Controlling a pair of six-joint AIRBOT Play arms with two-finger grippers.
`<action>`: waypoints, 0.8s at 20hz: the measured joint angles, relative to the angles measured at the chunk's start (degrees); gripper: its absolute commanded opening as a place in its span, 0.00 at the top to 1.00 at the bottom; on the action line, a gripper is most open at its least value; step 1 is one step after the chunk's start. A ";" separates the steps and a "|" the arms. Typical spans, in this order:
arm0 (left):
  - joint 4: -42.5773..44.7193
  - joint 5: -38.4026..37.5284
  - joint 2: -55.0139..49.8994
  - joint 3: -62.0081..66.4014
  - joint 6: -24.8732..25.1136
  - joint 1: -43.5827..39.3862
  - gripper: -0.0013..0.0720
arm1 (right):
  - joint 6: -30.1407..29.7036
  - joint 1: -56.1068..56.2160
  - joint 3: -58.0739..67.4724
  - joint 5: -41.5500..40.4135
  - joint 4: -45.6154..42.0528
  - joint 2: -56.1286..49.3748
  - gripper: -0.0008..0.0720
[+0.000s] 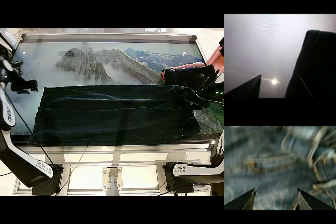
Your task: Fold the clothes and pants, and hang the long-sleeved shirts on hangers.
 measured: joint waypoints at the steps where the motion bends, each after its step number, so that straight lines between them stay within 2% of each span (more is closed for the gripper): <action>1: -1.31 -0.92 1.68 -1.03 0.50 1.25 0.32 | -1.18 -0.04 -1.46 0.11 -0.09 1.64 0.20; 9: -4.57 -2.10 23.04 -23.28 7.82 11.41 0.32 | -11.32 -4.59 -21.44 -7.91 -5.84 18.27 0.20; 16: -5.05 -0.15 35.74 -40.98 11.45 18.51 0.32 | -26.14 -20.85 -25.49 -14.78 -5.64 19.67 0.20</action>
